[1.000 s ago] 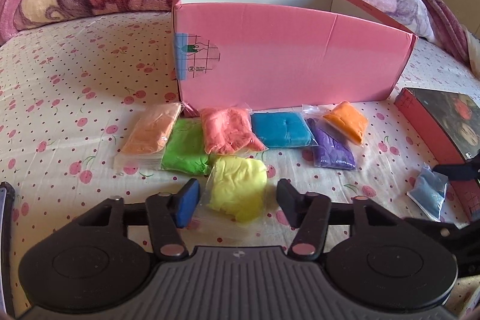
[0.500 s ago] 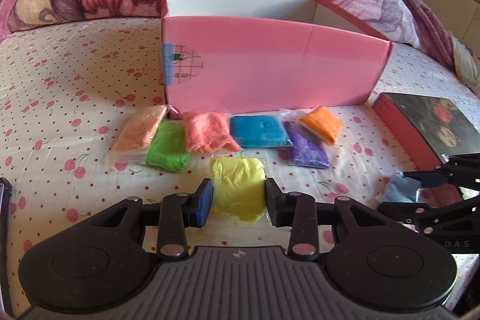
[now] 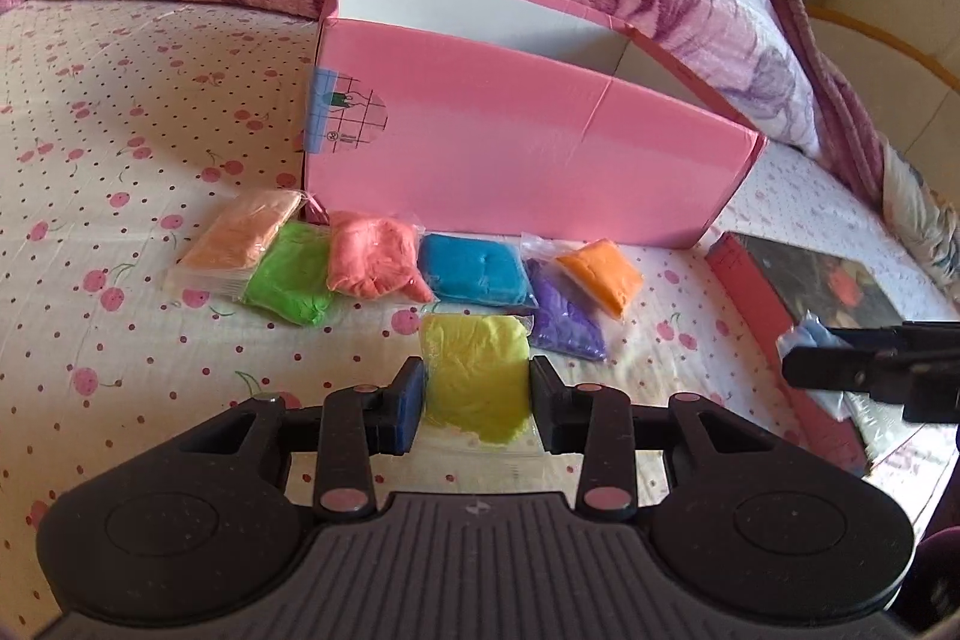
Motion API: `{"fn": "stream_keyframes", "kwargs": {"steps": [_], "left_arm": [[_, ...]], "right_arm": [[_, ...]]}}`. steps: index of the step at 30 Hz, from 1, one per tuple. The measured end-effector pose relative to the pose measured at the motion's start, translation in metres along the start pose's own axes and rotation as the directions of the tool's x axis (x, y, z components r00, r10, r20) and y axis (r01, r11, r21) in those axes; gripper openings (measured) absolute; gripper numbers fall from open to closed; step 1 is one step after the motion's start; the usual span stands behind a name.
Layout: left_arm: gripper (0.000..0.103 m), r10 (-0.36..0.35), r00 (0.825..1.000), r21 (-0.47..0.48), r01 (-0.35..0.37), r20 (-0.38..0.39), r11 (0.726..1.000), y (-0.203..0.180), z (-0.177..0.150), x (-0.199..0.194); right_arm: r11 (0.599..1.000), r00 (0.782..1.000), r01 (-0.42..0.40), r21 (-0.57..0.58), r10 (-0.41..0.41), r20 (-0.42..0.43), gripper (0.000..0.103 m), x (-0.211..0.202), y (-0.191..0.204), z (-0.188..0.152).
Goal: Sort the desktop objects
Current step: 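Carry the light blue bag into the pink box and open the right tool while left holds yellow bag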
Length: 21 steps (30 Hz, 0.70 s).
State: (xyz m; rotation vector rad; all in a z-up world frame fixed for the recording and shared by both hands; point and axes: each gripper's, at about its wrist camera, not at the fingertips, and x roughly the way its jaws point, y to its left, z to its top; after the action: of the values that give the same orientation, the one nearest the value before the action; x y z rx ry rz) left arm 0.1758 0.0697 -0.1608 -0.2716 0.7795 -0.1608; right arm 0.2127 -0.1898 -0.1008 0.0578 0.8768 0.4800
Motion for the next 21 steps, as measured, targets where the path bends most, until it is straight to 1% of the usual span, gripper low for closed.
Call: {"fn": "stream_keyframes", "kwargs": {"steps": [5, 7, 10, 15, 21], "left_arm": [[0.035, -0.041, 0.999, -0.001, 0.041, 0.018, 0.999, -0.010, -0.001, -0.003], [0.035, -0.047, 0.999, 0.022, 0.046, 0.018, 0.999, -0.019, -0.004, -0.004], [0.035, -0.052, 0.998, 0.064, 0.051, 0.018, 0.997, -0.035, -0.009, -0.005], [0.035, -0.061, 0.998, 0.134, 0.058, 0.017, 0.989, -0.061, -0.016, -0.007], [0.035, -0.075, 0.997, 0.189, 0.070, 0.022, 0.979, -0.083, -0.024, -0.009]], "right_arm": [[0.998, 0.998, -0.036, 0.044, 0.034, 0.047, 0.051, -0.008, -0.006, 0.032], [0.998, 0.997, -0.044, 0.047, 0.040, 0.067, 0.051, -0.010, -0.006, 0.046], [0.998, 0.995, -0.051, 0.031, 0.048, 0.091, 0.051, -0.010, -0.004, 0.067], [0.998, 0.992, -0.056, -0.016, 0.057, 0.109, 0.051, -0.001, 0.002, 0.107], [0.996, 0.995, -0.043, -0.072, 0.049, 0.089, 0.051, 0.026, 0.006, 0.148]]}}
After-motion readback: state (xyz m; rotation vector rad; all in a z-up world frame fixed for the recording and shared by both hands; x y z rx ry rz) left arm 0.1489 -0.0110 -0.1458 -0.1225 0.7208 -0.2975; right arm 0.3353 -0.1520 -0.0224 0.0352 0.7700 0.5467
